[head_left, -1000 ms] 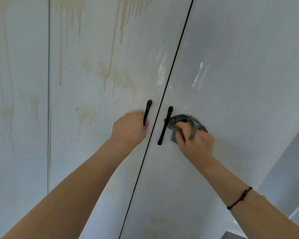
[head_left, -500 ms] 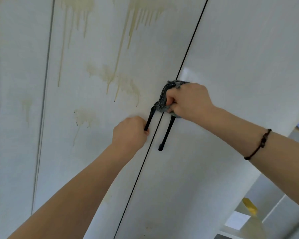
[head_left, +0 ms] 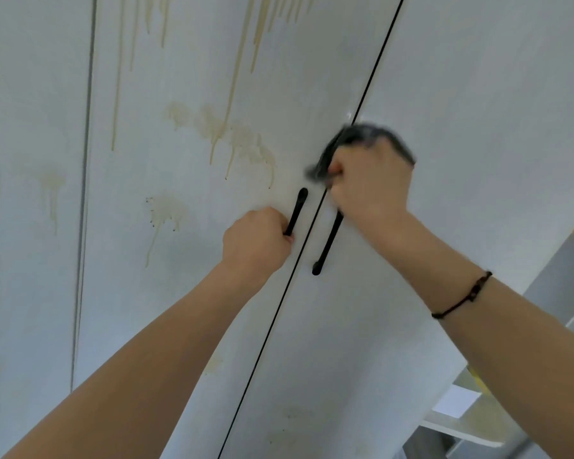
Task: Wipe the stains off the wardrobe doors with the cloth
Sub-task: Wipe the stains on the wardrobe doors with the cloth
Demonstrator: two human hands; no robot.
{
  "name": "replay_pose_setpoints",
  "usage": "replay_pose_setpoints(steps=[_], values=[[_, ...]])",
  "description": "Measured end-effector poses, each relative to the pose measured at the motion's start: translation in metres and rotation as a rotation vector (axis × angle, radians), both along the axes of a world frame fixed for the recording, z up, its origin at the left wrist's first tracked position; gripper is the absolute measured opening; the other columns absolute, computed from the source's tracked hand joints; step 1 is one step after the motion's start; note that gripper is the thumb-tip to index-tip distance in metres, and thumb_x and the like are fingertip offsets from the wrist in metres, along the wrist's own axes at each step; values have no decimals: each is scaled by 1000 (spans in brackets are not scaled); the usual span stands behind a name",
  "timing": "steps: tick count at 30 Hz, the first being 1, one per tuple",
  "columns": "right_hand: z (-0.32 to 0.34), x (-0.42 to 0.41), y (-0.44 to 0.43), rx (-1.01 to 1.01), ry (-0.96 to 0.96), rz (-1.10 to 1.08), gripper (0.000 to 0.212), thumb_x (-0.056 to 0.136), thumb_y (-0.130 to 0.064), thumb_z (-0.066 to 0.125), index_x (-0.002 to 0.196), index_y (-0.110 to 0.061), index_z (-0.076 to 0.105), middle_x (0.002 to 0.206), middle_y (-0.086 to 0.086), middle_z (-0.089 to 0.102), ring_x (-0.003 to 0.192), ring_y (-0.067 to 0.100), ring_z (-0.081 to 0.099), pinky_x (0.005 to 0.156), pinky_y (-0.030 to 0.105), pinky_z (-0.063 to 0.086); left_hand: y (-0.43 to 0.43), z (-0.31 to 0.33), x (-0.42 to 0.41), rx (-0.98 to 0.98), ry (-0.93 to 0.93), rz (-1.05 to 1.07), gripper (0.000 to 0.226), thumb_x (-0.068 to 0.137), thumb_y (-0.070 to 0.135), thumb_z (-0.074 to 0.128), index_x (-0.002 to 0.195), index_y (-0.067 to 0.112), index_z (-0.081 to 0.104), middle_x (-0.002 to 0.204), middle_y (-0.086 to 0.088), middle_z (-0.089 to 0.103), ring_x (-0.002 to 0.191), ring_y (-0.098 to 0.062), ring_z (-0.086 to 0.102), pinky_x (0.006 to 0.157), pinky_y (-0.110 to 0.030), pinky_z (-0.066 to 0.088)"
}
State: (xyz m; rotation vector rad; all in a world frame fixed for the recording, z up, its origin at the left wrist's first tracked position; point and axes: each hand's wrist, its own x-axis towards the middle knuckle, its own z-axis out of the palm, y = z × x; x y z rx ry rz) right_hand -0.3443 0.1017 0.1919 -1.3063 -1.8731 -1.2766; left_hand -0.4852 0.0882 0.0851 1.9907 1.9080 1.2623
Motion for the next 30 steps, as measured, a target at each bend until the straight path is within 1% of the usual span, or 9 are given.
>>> replay_pose_setpoints(steps=[3,6,8,15,17,20,24,27,30], values=[[-3,-6,0,-4,45,75,6,72,-20,76,76,-18,73,74,2,67,81,30,57,65,32,26,2,-3,-1,4,-13,6,10,89,27,61,84,20,67,80,-1,66,78,-29,62,67,-30,47],[-74,-5,-2,-56,-270,119,17,56,-10,77,60,-20,63,56,-2,58,67,27,54,66,35,24,1,-4,0,10,-20,5,6,83,24,62,84,23,68,80,-1,65,77,-28,60,65,-30,47],[-94,4,1,-109,-393,154,21,57,-6,74,57,-21,59,53,-5,54,64,25,51,67,37,23,1,-2,-2,-1,-29,3,8,78,19,63,83,23,68,79,-1,65,77,-29,60,65,-29,46],[-101,3,6,-105,-483,175,23,64,-6,77,64,-18,58,53,-2,57,57,24,53,68,37,27,-5,-7,0,17,-39,-23,12,80,12,58,89,20,60,85,-1,62,85,-30,60,64,-30,41],[-123,7,5,-119,-514,201,14,70,-5,65,65,-17,60,53,-2,57,56,24,54,70,36,28,-8,-10,2,26,-20,-51,16,82,11,55,96,18,59,92,-4,64,89,-32,60,68,-33,44],[-188,10,2,-280,-624,191,16,75,-13,49,63,-20,58,54,-4,59,56,21,58,73,34,34,-9,-15,2,35,-24,-91,13,93,15,52,103,12,58,99,-9,65,92,-32,59,74,-36,46],[-263,23,-4,-501,-694,165,16,60,-13,71,60,-23,58,52,-7,59,56,16,58,70,29,40,-5,-20,0,79,29,-65,10,99,22,48,102,14,54,97,-8,62,86,-29,54,70,-35,41],[-261,52,-2,-481,-572,210,21,58,-15,83,65,-21,65,58,-6,63,59,18,61,65,28,45,-4,-21,7,58,60,-30,41,99,55,44,97,15,48,91,-3,57,84,-29,56,69,-36,41],[-203,89,-2,-174,-195,320,17,82,-25,77,72,-18,66,62,1,63,57,26,59,53,32,47,-6,-21,23,53,163,79,72,86,80,41,108,11,46,96,-3,50,82,-27,53,67,-36,41]])
